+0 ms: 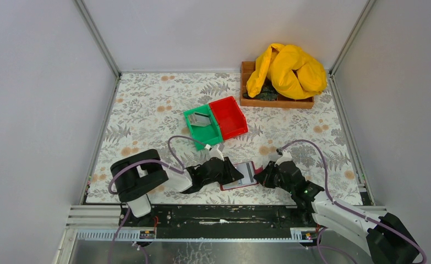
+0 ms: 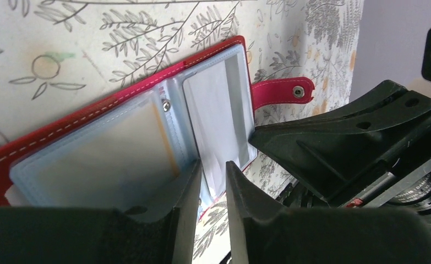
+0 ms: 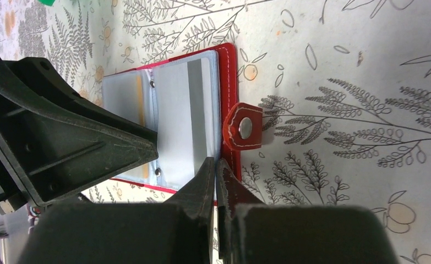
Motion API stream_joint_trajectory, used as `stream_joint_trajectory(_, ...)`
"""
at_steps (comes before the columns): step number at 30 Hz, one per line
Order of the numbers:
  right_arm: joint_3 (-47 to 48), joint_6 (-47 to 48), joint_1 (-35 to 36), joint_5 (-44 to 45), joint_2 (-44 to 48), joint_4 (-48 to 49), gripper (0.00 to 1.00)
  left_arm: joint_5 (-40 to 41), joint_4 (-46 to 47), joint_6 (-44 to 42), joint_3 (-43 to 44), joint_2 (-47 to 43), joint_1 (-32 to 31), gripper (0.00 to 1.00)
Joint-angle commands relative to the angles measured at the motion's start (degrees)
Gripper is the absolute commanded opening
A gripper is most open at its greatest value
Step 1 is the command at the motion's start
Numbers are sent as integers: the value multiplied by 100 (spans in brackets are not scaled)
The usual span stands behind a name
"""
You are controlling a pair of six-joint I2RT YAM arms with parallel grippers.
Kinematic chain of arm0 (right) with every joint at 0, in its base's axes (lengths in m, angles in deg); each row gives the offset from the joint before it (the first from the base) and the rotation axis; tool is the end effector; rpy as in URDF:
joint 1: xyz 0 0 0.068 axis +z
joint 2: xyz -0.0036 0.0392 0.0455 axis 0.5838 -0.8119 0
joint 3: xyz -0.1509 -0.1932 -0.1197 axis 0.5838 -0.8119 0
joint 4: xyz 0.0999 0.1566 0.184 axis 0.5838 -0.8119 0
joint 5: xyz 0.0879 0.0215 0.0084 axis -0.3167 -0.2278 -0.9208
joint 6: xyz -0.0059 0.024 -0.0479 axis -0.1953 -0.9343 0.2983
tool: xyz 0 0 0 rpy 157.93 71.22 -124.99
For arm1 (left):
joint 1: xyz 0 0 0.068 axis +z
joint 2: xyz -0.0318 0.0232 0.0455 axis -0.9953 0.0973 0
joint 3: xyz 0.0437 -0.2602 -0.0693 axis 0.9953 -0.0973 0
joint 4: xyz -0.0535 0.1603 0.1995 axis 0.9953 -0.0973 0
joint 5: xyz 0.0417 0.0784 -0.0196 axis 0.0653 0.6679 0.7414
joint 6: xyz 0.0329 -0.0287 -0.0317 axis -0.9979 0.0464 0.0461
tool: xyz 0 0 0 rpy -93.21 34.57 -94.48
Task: Take the credit cards out of the card holder
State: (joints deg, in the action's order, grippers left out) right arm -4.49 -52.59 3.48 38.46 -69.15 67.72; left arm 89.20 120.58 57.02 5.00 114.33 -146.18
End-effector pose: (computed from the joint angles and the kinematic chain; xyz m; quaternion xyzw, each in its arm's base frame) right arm 0.1119 0.0928 0.1241 0.0331 0.8604 0.3488 0.3700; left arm 0.1404 -0.2572 0.1062 -0.0784 0.8662 -0.4408 0.2220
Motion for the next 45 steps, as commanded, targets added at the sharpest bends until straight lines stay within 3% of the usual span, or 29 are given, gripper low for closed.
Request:
stream_joint_trajectory(1,-62,-83,62,-286,-50,-24,0,110,-1352,69,-6,-256,-86,31)
stream_joint_trajectory(11,-105,-119,61,-328,-96,55,0,299,-2052,-83,250,-623,-179,30)
stream_joint_trajectory(19,-186,-224,65,-537,-115,186,0,-182,-811,130,124,86,-185,30)
stream_joint_trajectory(27,-362,-422,62,-708,-234,570,0,-251,-109,219,-155,100,-178,31)
stream_joint_trajectory(38,-679,-1031,65,-1463,-1490,2445,0,-238,1104,278,-511,285,-178,33)
stream_joint_trajectory(45,-666,-1078,62,-1513,-1085,2089,0,210,1389,345,-839,44,-163,33)
